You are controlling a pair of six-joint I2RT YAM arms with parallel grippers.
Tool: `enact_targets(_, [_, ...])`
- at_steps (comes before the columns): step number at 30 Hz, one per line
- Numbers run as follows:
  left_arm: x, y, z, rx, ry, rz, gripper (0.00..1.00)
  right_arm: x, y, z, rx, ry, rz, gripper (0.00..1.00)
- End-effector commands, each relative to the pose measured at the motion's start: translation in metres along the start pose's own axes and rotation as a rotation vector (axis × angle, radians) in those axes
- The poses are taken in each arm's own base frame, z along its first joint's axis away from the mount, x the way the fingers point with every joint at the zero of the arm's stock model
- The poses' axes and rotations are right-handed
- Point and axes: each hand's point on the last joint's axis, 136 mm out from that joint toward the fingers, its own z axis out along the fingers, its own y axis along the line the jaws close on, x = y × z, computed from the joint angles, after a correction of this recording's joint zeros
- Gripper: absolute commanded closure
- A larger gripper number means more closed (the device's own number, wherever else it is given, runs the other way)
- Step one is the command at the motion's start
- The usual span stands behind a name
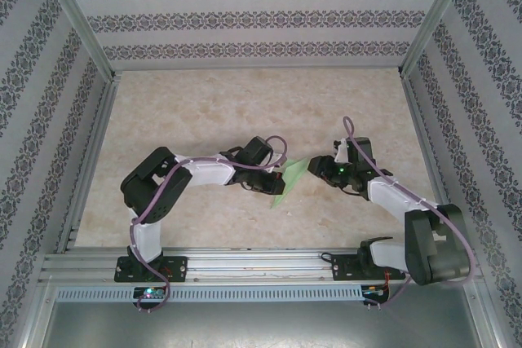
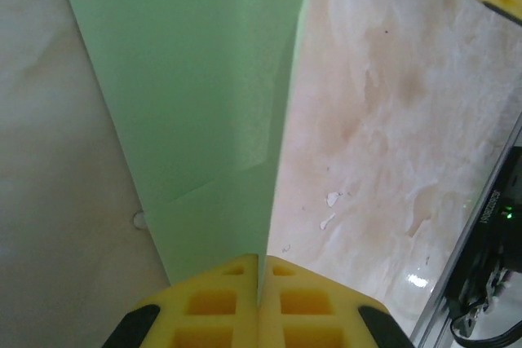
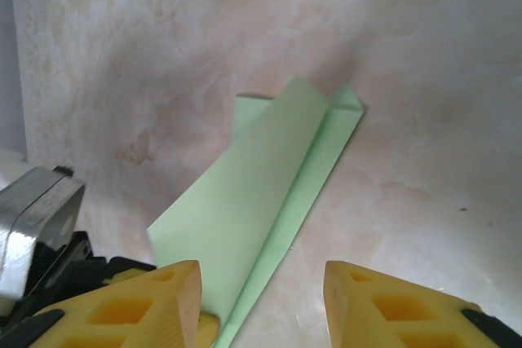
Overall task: Fold a paper plane with a square sheet of paper (fold left side to right side)
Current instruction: Fold the wing for the fifth time at the center of the table.
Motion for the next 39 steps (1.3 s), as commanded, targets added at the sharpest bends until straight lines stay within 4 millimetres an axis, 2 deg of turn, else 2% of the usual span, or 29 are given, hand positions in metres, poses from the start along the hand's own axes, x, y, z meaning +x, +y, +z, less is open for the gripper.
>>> enact_targets(1, [-0.006,-0.005,0.005,0.077,-0.016,-0.058,1.0,0.001,-0.003,0.005,0.012,-0.011,-0.011,0.55])
enact_targets(13, [-0.011,-0.003,0.012,0.158,-0.05,-0.139,1.0,0.011,0.003,0.016,0.005,-0.004,0.02,0.56])
enact_targets(23, [-0.011,0.0,0.015,0.182,-0.056,-0.171,1.0,0.015,0.006,0.033,0.03,0.002,0.053,0.63])
enact_targets(39, [-0.012,0.005,0.017,0.207,-0.063,-0.206,1.0,0.011,0.01,0.056,0.044,0.024,0.053,0.64])
